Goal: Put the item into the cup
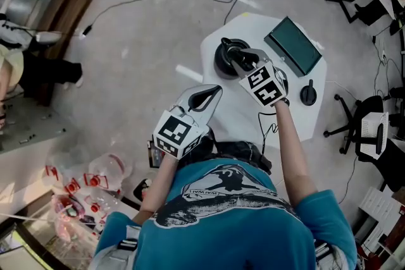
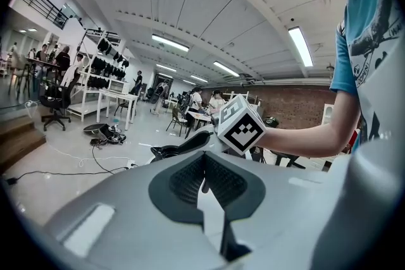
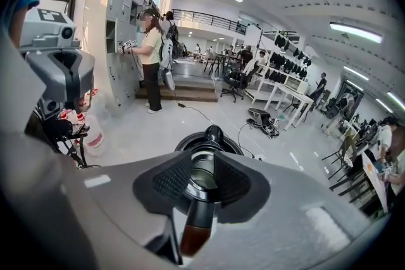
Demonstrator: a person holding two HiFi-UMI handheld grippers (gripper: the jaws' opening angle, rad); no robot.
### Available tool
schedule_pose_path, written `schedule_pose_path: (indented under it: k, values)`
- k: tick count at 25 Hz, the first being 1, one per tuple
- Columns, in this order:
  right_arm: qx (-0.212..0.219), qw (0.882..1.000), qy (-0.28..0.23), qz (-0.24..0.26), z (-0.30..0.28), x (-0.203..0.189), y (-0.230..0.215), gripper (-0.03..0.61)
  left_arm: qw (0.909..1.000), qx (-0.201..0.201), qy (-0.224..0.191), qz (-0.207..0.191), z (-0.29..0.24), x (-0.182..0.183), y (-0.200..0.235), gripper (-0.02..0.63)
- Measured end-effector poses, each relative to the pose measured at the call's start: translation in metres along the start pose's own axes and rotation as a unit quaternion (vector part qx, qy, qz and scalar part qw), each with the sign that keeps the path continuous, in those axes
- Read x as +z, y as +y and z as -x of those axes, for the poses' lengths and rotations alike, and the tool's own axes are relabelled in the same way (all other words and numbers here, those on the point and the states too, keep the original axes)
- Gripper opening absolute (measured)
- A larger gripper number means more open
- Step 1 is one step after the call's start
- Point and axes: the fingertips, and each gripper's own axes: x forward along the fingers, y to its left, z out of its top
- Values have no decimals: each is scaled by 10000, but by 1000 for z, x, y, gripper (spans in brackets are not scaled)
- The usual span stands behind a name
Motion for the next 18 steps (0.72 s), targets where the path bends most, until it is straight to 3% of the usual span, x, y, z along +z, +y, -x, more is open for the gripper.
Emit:
schedule_pose_path:
  k: [12, 18]
  values:
    - [-319, 9933, -830, -741, 48, 13, 19, 112, 9999, -58, -29, -132, 19, -3, -17, 6]
    - [-157, 9814, -1290, -1412, 79, 15, 55, 110, 9997, -76, -37, -225, 39, -10, -33, 6]
